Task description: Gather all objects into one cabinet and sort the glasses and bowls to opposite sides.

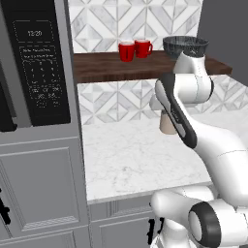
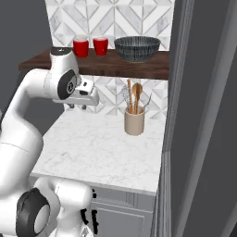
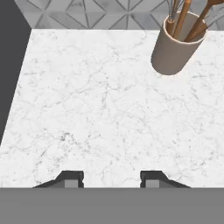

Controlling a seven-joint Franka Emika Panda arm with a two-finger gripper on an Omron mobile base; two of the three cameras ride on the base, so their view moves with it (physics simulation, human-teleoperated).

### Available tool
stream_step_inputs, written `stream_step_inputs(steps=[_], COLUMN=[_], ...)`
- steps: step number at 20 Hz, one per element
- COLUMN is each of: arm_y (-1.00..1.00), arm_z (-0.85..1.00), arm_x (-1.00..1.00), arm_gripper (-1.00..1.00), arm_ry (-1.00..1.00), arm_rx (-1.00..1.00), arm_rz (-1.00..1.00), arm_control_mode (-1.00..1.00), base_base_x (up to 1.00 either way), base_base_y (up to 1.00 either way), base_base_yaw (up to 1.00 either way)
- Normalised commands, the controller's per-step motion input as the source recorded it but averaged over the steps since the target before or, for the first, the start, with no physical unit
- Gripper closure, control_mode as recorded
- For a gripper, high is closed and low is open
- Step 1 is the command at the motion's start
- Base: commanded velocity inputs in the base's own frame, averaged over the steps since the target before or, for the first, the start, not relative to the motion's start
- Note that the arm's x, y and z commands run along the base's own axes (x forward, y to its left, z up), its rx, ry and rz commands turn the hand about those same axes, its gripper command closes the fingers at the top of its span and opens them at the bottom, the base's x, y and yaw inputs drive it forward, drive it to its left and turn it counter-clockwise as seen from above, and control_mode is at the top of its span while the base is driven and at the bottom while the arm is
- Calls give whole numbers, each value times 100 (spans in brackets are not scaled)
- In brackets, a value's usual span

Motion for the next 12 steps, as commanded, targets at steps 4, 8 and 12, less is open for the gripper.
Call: stream_step_inputs(steps=[4,8,12], arm_y=[0,1,2], arm_z=[12,69,94], arm_x=[-37,-95,-94], arm_gripper=[-100,-100,-100], arm_ry=[-10,-48,-57], arm_rx=[0,0,-1], arm_rz=[0,0,0], arm_control_mode=[-100,-100,-100], base_base_x=[0,0,0], base_base_y=[0,0,0], base_base_yaw=[0,0,0])
